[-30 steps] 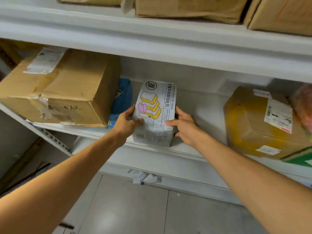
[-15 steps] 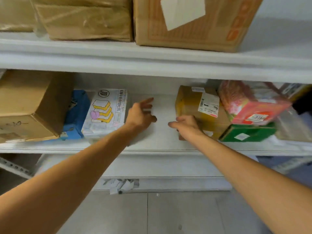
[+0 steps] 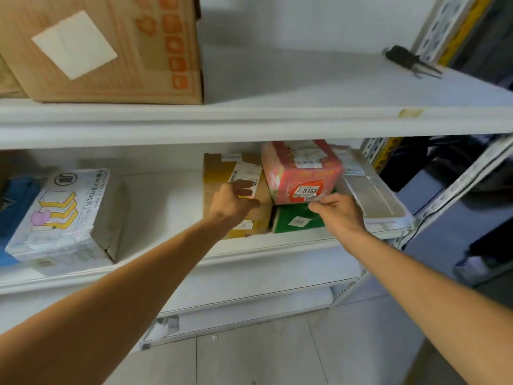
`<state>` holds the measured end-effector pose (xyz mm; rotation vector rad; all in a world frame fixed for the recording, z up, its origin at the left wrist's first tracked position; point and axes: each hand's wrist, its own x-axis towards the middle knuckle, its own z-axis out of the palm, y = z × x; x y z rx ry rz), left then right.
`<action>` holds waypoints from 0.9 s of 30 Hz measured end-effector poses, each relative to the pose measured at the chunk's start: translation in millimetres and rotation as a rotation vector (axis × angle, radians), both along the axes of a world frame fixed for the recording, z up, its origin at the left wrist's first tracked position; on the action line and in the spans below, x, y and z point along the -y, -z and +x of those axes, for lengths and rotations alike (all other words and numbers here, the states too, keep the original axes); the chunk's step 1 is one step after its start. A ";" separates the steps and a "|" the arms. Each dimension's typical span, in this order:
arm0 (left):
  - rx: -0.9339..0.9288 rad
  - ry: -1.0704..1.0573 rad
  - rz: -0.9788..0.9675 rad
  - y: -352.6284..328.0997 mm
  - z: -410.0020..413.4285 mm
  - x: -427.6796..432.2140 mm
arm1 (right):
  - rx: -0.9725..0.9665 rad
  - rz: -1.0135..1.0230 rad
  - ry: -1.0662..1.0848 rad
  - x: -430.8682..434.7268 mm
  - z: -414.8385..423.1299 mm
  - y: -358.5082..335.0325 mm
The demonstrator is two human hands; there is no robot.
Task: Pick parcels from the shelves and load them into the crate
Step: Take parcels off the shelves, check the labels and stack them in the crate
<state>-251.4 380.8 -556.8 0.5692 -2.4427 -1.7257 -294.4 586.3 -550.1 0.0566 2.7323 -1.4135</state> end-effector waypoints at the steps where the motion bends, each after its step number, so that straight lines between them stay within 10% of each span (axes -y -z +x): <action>1: -0.006 0.006 -0.007 -2.6 -7.5 -9.2 | -0.021 -0.001 0.013 -9.9 -8.0 -3.1; 27: -0.021 -0.161 0.522 -2.0 -55.9 -81.4 | 0.209 -0.417 0.146 -29.5 -87.8 16.5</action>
